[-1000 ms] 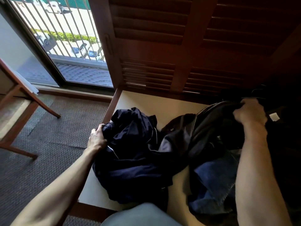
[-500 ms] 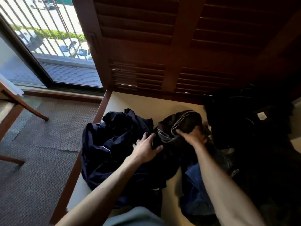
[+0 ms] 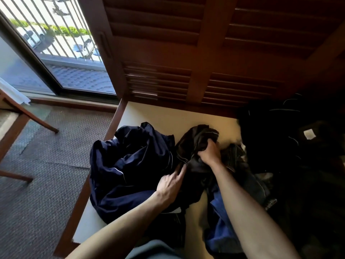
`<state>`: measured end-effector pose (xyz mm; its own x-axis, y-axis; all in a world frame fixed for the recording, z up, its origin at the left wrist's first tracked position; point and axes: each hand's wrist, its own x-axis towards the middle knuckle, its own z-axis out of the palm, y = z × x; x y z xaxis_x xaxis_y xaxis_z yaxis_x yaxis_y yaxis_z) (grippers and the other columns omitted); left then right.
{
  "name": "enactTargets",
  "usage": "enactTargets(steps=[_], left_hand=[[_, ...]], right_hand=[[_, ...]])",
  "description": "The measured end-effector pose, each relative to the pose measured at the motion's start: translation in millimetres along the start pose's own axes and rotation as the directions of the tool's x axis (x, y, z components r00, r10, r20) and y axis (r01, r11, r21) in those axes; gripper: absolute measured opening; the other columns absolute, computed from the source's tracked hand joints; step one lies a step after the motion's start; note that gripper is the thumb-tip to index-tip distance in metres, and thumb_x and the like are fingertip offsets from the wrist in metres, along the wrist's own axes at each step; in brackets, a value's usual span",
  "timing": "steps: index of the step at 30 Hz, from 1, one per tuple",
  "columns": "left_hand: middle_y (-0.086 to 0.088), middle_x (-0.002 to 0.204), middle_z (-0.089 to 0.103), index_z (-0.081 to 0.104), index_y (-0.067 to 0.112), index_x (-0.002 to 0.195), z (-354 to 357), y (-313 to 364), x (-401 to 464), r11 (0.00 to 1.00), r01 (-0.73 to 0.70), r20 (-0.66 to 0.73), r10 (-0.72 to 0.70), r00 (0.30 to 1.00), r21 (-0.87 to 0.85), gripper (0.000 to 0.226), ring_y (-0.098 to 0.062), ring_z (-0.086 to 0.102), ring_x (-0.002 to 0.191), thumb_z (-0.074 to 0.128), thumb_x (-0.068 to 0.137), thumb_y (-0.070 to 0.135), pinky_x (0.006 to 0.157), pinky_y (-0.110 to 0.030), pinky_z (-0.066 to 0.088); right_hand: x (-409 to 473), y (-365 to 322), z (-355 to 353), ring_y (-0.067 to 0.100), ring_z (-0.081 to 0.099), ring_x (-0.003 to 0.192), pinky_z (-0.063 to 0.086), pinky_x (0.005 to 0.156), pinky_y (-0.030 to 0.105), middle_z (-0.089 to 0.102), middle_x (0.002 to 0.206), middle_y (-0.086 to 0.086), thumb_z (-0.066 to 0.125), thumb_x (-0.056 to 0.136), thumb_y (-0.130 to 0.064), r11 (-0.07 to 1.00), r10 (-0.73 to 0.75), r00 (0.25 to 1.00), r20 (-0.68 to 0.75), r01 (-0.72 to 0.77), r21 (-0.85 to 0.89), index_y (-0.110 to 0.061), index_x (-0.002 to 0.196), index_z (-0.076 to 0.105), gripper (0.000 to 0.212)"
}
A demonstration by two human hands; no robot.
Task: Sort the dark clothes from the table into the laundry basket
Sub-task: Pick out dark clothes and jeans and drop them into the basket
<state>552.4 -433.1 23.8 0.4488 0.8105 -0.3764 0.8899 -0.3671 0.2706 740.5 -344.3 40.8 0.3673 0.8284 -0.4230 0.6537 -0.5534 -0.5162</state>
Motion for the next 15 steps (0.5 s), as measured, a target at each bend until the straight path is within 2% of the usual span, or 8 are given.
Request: enactTargets(steps=[2, 3, 5, 7, 10, 12, 14, 15], left_hand=[[-0.015, 0.158, 0.030, -0.002, 0.026, 0.161, -10, 8, 8, 0.999, 0.042, -0.044, -0.043, 0.998, -0.028, 0.082, -0.044, 0.066, 0.102, 0.047, 0.097, 0.010, 0.079, -0.046, 0.053], [-0.018, 0.158, 0.026, -0.002, 0.028, 0.161, -15, 12, 13, 0.994, 0.078, -0.070, -0.084, 0.994, -0.075, 0.084, -0.043, 0.067, 0.097, 0.047, 0.097, 0.005, 0.075, -0.045, 0.053], [-0.023, 0.154, 0.026, 0.000, 0.030, 0.161, -26, 19, 24, 0.963, 0.128, -0.122, -0.160, 0.979, -0.238, 0.088, -0.042, 0.067, 0.091, 0.048, 0.094, 0.000, 0.067, -0.042, 0.050], [-0.022, 0.151, 0.030, 0.002, 0.029, 0.161, -38, 20, 37, 0.911, 0.080, -0.168, -0.160, 0.973, -0.404, 0.092, -0.044, 0.064, 0.100, 0.052, 0.089, -0.002, 0.073, -0.042, 0.051], [-0.017, 0.153, 0.036, 0.005, 0.026, 0.159, -55, 14, 54, 0.862, -0.057, -0.204, -0.054, 0.978, -0.503, 0.100, -0.043, 0.055, 0.123, 0.062, 0.081, 0.004, 0.088, -0.048, 0.052], [-0.011, 0.154, 0.037, 0.008, 0.029, 0.157, -64, 7, 53, 0.850, -0.134, -0.209, 0.029, 0.977, -0.510, 0.105, -0.040, 0.055, 0.123, 0.074, 0.077, 0.013, 0.087, -0.049, 0.053], [-0.007, 0.156, 0.033, 0.006, 0.028, 0.157, -62, -3, 43, 0.885, -0.216, -0.219, 0.135, 0.967, -0.412, 0.114, -0.039, 0.054, 0.126, 0.082, 0.073, 0.021, 0.091, -0.049, 0.052], [-0.007, 0.160, 0.029, 0.001, 0.028, 0.159, -56, -10, 32, 0.919, -0.234, -0.208, 0.174, 0.963, -0.318, 0.119, -0.037, 0.047, 0.135, 0.083, 0.073, 0.026, 0.101, -0.048, 0.047]], right_hand=[[-4, -2, -5, 0.036, 0.063, 0.113, 0.053, 0.093, 0.040, 0.067, 0.118, 0.016, 0.078, 0.076, -0.007, 0.980, -0.050, 0.999, -0.012, 0.051, 0.192, -0.010, 0.112, 0.065, 0.039], [-8, -3, -13, 0.035, 0.067, 0.101, 0.057, 0.082, 0.038, 0.071, 0.101, 0.013, 0.079, 0.072, -0.006, 0.959, -0.071, 0.997, -0.005, 0.069, 0.274, -0.013, 0.094, 0.066, 0.027], [-23, -9, -36, 0.029, 0.065, 0.080, 0.051, 0.060, 0.024, 0.065, 0.075, 0.002, 0.078, 0.071, -0.002, 0.940, -0.147, 0.989, -0.026, 0.148, 0.307, -0.021, 0.073, 0.056, 0.029], [-41, -19, -62, 0.021, 0.055, 0.067, 0.038, 0.050, 0.011, 0.055, 0.066, -0.007, 0.075, 0.071, 0.002, 0.920, -0.292, 0.948, -0.125, 0.314, 0.235, -0.027, 0.067, 0.047, 0.040], [-70, -35, -103, 0.020, 0.052, 0.067, 0.039, 0.058, 0.023, 0.051, 0.068, -0.011, 0.073, 0.074, -0.002, 0.853, -0.474, 0.822, -0.314, 0.517, 0.065, -0.025, 0.072, 0.045, 0.036], [-86, -37, -120, 0.025, 0.051, 0.080, 0.043, 0.068, 0.033, 0.054, 0.078, -0.012, 0.072, 0.074, -0.003, 0.798, -0.573, 0.689, -0.443, 0.591, -0.114, -0.022, 0.081, 0.049, 0.030], [-100, -32, -113, 0.034, 0.052, 0.098, 0.050, 0.082, 0.043, 0.064, 0.108, 0.003, 0.070, 0.071, -0.003, 0.733, -0.672, 0.558, -0.486, 0.594, -0.332, -0.012, 0.093, 0.056, 0.028], [-106, -28, -99, 0.039, 0.052, 0.107, 0.050, 0.091, 0.047, 0.062, 0.126, 0.012, 0.069, 0.068, -0.004, 0.710, -0.704, 0.536, -0.466, 0.561, -0.427, -0.008, 0.099, 0.058, 0.033]])
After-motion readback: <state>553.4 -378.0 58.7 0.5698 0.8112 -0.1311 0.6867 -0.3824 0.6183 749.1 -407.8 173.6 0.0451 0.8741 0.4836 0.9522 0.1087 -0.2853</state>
